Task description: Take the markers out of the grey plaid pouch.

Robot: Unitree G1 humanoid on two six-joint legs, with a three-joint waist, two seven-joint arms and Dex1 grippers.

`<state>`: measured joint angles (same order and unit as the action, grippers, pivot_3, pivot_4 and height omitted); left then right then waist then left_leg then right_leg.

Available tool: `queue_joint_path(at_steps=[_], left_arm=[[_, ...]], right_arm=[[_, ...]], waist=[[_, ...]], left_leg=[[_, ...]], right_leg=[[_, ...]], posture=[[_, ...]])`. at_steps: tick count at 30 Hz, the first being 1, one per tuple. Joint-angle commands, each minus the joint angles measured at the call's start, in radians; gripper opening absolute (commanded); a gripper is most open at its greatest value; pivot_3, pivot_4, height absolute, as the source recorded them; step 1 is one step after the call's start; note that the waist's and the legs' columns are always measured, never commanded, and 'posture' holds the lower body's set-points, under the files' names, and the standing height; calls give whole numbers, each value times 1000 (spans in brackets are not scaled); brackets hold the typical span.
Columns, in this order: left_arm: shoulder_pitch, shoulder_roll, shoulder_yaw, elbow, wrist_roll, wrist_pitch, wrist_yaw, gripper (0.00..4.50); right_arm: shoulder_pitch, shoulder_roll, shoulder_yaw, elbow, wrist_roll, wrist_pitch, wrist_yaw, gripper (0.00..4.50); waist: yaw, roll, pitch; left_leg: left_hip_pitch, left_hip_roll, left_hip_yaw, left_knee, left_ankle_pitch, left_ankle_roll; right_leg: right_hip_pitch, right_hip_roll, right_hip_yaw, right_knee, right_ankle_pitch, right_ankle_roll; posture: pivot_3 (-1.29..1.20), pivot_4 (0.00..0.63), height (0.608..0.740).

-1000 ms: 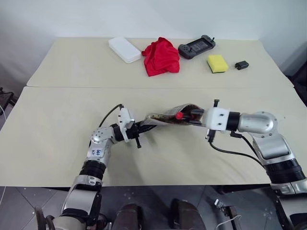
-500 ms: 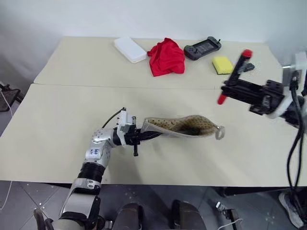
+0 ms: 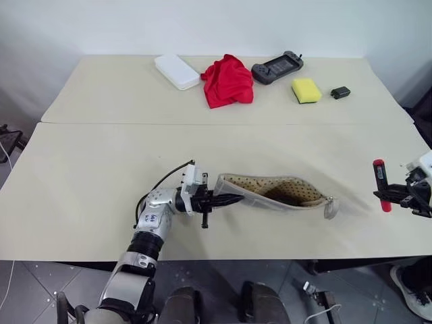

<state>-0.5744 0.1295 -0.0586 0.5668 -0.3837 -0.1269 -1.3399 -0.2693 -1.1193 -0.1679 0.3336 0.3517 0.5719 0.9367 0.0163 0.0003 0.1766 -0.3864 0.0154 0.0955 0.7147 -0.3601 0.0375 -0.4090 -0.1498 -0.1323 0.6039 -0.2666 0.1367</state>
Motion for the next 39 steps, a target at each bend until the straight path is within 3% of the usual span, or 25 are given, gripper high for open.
queue_joint_path(at_steps=[1, 6, 10, 15, 22, 25, 33, 39], left_arm=[[25, -4, -6, -15, 10, -19, 12, 0], [35, -9, -7, -33, 3, -30, 7, 0], [25, -3, -1, -21, 5, -45, 6, 0], [25, 7, 9, -8, 9, -76, 14, 0], [47, 13, 13, 18, 49, -213, 45, 0], [62, -2, 17, 14, 46, -219, 78, 0], [83, -2, 4, 14, 46, -210, 90, 0], [75, -7, 1, 22, 49, -205, 93, 0]], right_arm=[[-56, 34, 43, 36, -33, 56, -10, 575], [-169, 88, 89, 166, -114, 90, -72, 575], [-215, 76, 98, 171, -103, 97, 28, 1870], [-230, 36, 16, 117, -60, -22, 145, 3535], [-239, -23, -89, -263, 149, 44, 338, 3535], [-248, -22, -59, -491, 242, 119, 354, 2886], [-272, 56, 68, -796, 324, 148, 308, 177], [-276, 68, 200, -801, 233, 176, 242, 33]], waist=[[0, 1, -1], [-3, 1, -1], [-4, 1, -1], [-5, 3, -1], [-4, 5, -2], [-3, 5, -2], [1, 7, -3], [1, 8, -3]], left_leg=[[0, 0, 0, 0, 0, 0], [0, 0, -1, 1, 0, 0], [0, 0, 0, 1, 0, 0], [0, 0, 0, 1, 0, 0], [0, 1, -1, 1, 0, 0], [0, 4, -2, 1, 0, 0], [0, 5, -2, 1, -1, 0], [0, 4, -1, 1, -1, 0]], right_leg=[[0, 0, 0, 0, 0, 0], [1, 0, 0, 0, 1, 0], [1, 0, 0, -1, 2, 0], [1, 0, 0, 0, 2, 0], [0, 0, 0, -1, 2, 0], [1, 0, 0, -1, 2, 0], [0, -1, 0, -2, 2, 0], [0, -1, 0, -2, 2, 0]], posture=[[0, 150, 740], [0, 150, 740], [0, 150, 740], [0, 150, 740], [0, 150, 740], [0, 150, 740], [0, 150, 740], [0, 150, 740]])
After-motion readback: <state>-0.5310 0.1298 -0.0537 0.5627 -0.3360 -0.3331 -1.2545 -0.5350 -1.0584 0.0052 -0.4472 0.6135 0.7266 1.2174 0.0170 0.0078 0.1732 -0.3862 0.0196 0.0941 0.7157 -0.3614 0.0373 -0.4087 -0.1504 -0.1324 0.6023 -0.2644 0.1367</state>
